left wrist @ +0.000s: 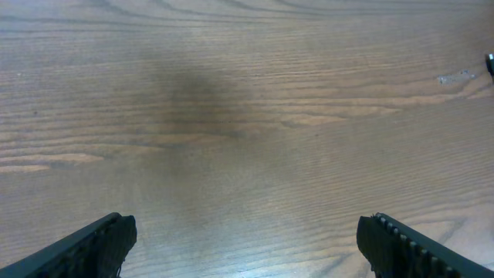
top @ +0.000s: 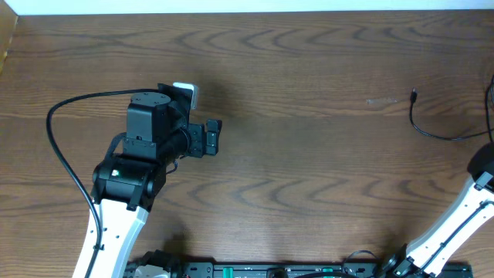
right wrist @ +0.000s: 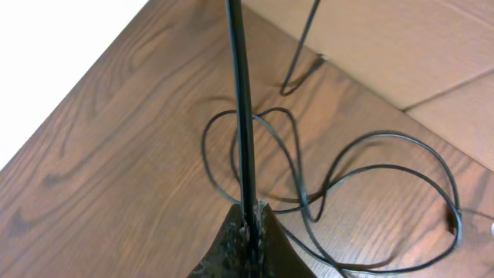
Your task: Untangle cables
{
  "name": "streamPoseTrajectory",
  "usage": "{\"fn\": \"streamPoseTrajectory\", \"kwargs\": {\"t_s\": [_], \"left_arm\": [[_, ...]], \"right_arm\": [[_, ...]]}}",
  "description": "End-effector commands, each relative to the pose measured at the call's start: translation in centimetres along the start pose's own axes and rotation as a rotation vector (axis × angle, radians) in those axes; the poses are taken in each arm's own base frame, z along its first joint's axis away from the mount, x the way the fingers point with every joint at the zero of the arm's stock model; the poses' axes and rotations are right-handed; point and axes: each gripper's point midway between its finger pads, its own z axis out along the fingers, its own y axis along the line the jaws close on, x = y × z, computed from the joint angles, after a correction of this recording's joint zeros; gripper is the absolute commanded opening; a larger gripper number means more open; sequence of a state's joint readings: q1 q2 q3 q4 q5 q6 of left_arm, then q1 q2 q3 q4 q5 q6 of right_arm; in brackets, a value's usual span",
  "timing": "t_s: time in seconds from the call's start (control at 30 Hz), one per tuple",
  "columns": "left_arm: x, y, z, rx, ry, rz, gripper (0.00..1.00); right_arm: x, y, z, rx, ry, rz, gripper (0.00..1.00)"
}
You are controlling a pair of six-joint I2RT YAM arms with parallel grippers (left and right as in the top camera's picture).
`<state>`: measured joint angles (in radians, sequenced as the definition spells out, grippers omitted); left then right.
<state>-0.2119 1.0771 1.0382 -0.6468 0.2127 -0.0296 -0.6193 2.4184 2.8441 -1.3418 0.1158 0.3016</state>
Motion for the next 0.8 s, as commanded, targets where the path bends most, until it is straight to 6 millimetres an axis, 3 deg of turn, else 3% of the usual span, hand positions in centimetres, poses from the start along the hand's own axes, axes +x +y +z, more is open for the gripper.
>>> {"fn": "streamPoseTrajectory", "kwargs": {"t_s": [0.0,0.23,0.4,0.57,0.77], "left_arm": [[0.2,-0.2,0.0,0.013,0.003,-0.014,0.96],[0.2,-0.2,0.0,0.013,0.003,-0.014,0.96],[0.2,-0.2,0.0,0.013,0.003,-0.014,0.96],[0.3,-0.5,0.0,0.036,0.006,-0.014,0.96],[0.3,-0.7,0.0,0.047,0.009,-0.015,0.96]], "right_arm": [[-2.7,-3.3,-4.0,0.016,-0.092,0.115,0.01],[-5.8,-8.0,-9.8,0.01,-0.218,0.227,0.01],[-6.9,-9.0,-11.8,-0.038,-0.266,0.25,0.01],[-6.1,-7.0,-9.5,-0.076,-0.212,0.189,0.01],[-2.9,-2.0,-2.2,-0.157,-0.058,0.053,0.01]]}}
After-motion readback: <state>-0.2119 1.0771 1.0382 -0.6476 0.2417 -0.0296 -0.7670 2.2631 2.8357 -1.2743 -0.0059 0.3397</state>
